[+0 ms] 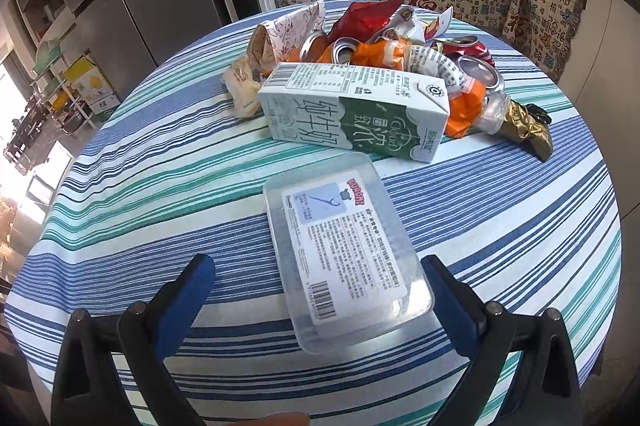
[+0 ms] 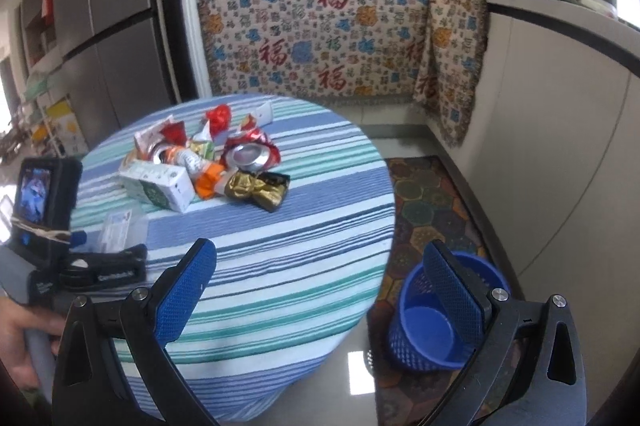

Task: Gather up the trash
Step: 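Grasp the clear plastic tray with the left tool while the right tool grasps the gold wrapper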

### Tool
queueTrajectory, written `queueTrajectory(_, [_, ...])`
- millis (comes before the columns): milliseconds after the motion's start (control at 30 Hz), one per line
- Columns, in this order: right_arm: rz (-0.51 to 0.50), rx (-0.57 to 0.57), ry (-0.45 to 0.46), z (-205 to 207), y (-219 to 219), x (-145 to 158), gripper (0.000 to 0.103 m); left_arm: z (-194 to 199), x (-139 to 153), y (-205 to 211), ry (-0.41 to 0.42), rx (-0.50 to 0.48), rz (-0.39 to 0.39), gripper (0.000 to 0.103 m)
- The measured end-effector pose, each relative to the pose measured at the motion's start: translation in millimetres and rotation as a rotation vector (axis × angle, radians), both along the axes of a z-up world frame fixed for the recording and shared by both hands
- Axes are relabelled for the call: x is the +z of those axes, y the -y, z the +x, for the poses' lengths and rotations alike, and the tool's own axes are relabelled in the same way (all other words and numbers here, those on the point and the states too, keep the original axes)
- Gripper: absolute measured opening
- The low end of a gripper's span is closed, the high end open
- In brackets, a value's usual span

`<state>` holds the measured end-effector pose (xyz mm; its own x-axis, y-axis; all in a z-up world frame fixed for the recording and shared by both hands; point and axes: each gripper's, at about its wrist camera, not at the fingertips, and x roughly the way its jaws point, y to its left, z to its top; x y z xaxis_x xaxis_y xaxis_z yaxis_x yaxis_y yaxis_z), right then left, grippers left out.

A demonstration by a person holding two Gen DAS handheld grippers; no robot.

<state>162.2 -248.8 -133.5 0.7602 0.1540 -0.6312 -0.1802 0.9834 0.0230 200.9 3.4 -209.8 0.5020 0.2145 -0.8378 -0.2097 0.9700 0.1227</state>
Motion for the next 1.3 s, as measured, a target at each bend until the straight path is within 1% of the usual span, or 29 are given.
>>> queueTrajectory(133, [-0.015,0.11,-0.111,36.3,-15.3,-32.8,0.103,-1.5,-2.9,-9.7,-0.002,-0.015,0.012,0.103])
queueTrajectory(233, [0.014,0.164,-0.187,55.5,-25.8,-55.8,0.103,-0.6,-3.4,-16.3,0.004,-0.025,-0.006,0.103])
queueTrajectory(300, [0.04,0.199,-0.222,64.7,-32.0,-66.9,0.103,0.6,-3.2,-18.6,0.007,-0.034,-0.006,0.103])
queueTrajectory(400, [0.033,0.224,-0.253,75.8,-38.9,-80.0,0.103,2.1,-4.8,-21.4,0.008,-0.045,-0.028,0.103])
queueTrajectory(433, [0.03,0.233,-0.258,78.5,-41.0,-83.3,0.103,3.5,-7.6,-21.3,-0.008,-0.038,-0.015,0.103])
queueTrajectory(500, [0.021,0.251,-0.267,82.1,-44.9,-89.1,0.103,1.9,-9.3,-22.5,0.006,-0.039,-0.012,0.103])
queueTrajectory(733, [-0.069,0.274,-0.227,77.6,-55.1,-96.6,0.103,1.6,-12.2,-33.5,0.009,-0.039,-0.098,0.103])
queueTrajectory(767, [-0.065,0.274,-0.226,78.3,-54.5,-96.7,0.103,1.3,-13.0,-34.2,0.009,-0.042,-0.111,0.103])
queueTrajectory(967, [-0.079,0.311,-0.24,84.2,-52.0,-97.3,0.103,1.7,-13.7,-35.4,0.014,-0.059,-0.111,0.103])
queueTrajectory(1067, [-0.096,0.366,-0.267,97.5,-54.4,-96.3,0.103,1.5,-13.8,-38.6,0.015,-0.074,-0.111,0.103])
queueTrajectory(1133, [-0.106,0.399,-0.281,110.4,-54.5,-95.9,0.103,1.6,-13.9,-40.4,0.016,-0.105,-0.111,0.103])
queueTrajectory(1233, [-0.115,0.405,-0.289,135.2,-49.8,-96.3,0.103,0.4,-13.5,-44.6,0.002,-0.151,-0.114,0.103])
queueTrajectory(1300, [-0.12,0.415,-0.291,153.0,-47.0,-93.8,0.1,0.4,-13.0,-47.5,-0.008,-0.177,-0.115,0.103])
